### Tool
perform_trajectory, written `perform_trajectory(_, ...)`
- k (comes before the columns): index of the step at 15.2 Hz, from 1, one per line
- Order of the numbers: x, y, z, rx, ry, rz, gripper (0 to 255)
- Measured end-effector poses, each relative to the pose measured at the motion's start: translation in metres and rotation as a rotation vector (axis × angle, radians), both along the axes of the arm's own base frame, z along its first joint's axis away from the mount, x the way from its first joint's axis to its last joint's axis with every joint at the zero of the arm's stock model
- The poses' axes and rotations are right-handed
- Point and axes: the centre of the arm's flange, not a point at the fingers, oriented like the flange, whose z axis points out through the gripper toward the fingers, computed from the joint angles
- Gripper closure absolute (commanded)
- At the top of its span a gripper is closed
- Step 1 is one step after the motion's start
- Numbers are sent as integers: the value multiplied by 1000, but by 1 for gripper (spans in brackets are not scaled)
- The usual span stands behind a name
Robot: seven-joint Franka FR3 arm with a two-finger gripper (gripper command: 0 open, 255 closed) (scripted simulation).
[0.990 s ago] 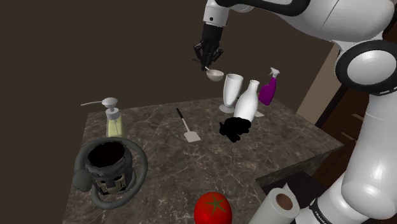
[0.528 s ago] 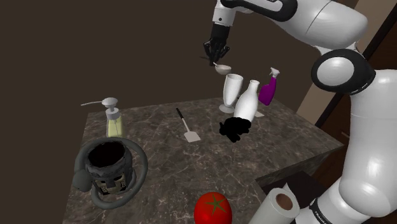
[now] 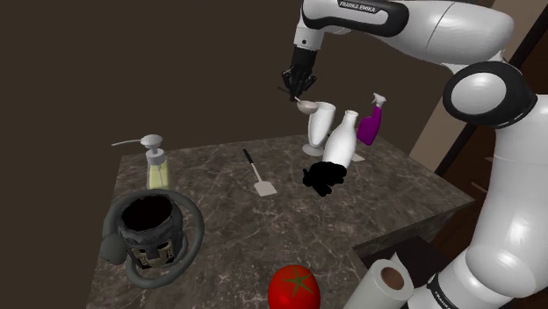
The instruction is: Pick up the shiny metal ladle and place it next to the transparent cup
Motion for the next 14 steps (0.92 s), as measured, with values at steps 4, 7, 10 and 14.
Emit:
perform_trajectory(4, 2, 1, -22, 0, 0, 0, 255)
perform_trajectory(7, 1, 0, -38, 0, 0, 0, 255)
perform_trajectory(10, 1, -1, -53, 0, 0, 0, 255)
perform_trajectory(14, 1, 0, -75, 0, 0, 0, 255)
